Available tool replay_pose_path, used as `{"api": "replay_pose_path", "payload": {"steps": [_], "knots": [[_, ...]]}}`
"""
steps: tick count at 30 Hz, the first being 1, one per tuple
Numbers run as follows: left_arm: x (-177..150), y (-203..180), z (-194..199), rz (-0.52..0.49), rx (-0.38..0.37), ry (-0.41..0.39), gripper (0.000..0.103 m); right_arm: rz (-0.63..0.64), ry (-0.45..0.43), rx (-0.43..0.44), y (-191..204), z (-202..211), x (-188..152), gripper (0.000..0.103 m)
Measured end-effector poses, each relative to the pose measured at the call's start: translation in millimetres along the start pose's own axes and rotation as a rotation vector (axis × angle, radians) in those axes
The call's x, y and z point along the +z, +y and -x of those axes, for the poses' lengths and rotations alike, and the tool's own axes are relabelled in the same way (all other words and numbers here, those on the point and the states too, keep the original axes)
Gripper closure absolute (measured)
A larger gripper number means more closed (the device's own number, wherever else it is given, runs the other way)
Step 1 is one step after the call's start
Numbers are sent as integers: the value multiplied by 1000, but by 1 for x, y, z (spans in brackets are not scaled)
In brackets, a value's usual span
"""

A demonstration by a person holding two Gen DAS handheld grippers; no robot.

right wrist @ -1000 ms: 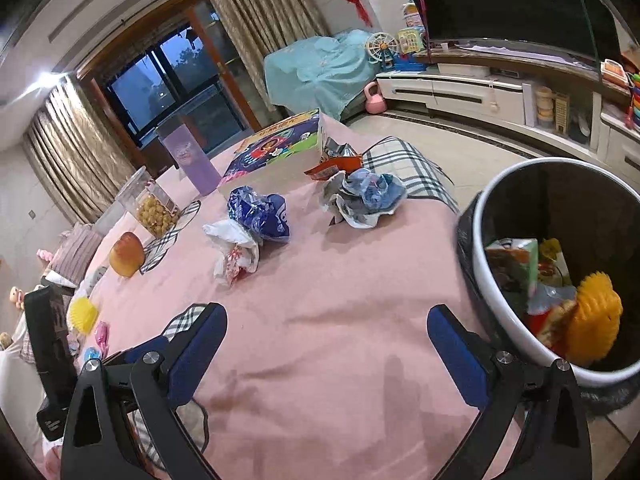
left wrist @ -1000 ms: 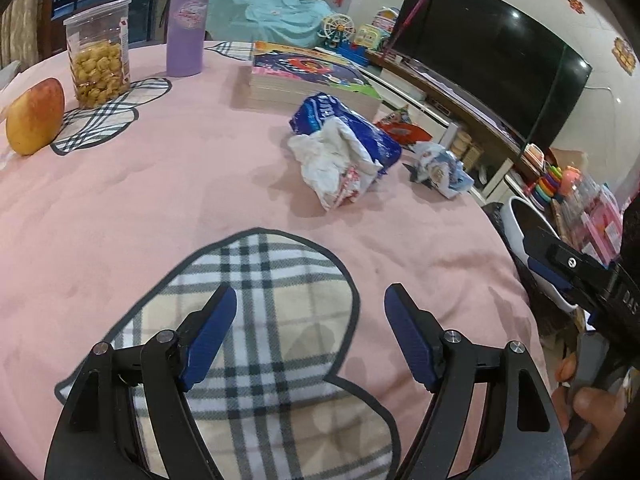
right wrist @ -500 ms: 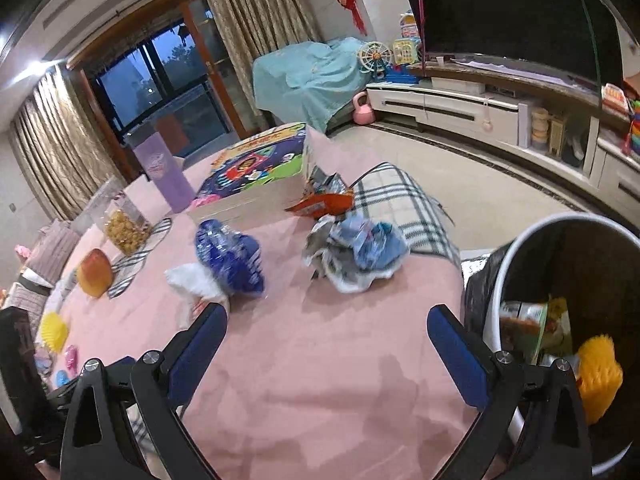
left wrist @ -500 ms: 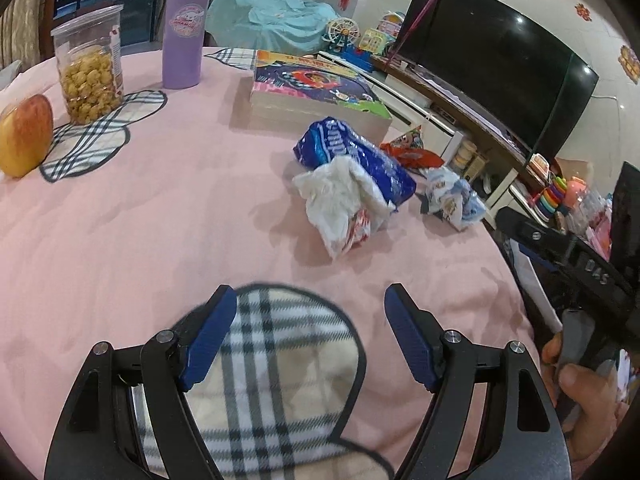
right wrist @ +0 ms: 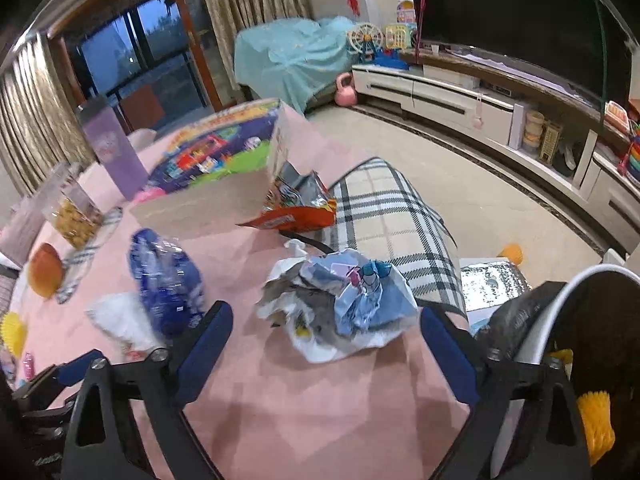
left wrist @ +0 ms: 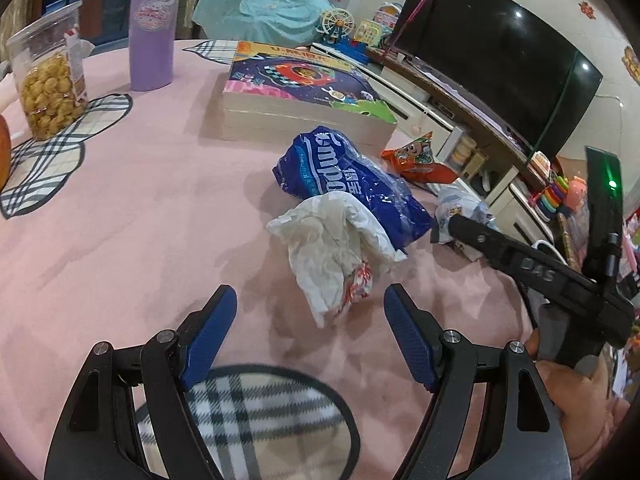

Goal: Collect trash
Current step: 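Grasp the white tissue with the left tool while the right tool grasps the crumpled blue-white paper, then lift the tissue and crumpled paper with both tools toward the trash bin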

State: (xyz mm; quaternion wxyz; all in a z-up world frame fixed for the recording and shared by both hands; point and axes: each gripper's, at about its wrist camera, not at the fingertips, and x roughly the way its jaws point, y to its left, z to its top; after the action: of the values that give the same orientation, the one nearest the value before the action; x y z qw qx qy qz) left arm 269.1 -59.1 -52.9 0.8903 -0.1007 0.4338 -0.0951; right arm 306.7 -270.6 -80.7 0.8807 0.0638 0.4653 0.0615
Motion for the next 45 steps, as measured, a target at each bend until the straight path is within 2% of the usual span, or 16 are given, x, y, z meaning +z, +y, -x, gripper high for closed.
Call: {"api": "replay_pose_path", "payload": {"steps": [1,2,4,5,6,7,9,14,25,34,45], "knots": [[0,0,-3,-2,-1,4,34,6,20,-8,0,-7,0,18],[0,0,-6,-6,-8,10,47,6,34,-11,-1,-12,0,25],[0,-1,-8,-17,-25,13,63,4,52,-13,-3,-19,-3,35],[0,-1,-8,-22,-39,11,76,7,45,-17,-2,-19,-4,43],[0,-2,-8,-26,-55,15,79,14,40,-18,-2,-18,-4,50],[-1,-4,-8,-34,-59,13,80,20,38,-18,-1,-17,-5,61],[-3,-7,-5,-45,-59,6,90,15,31,7,0,-14,-6,65],[-9,-2,4,-25,-63,-5,90,-4,13,76,3,-3,-13,72],[-32,-2,29,1,-78,-11,90,-64,-12,172,-1,39,-45,72],[-54,-17,50,-29,-97,-11,90,-110,-14,192,-8,67,-77,72],[-68,-41,70,-83,-118,-24,90,-134,-48,199,-16,100,-97,72]]}}
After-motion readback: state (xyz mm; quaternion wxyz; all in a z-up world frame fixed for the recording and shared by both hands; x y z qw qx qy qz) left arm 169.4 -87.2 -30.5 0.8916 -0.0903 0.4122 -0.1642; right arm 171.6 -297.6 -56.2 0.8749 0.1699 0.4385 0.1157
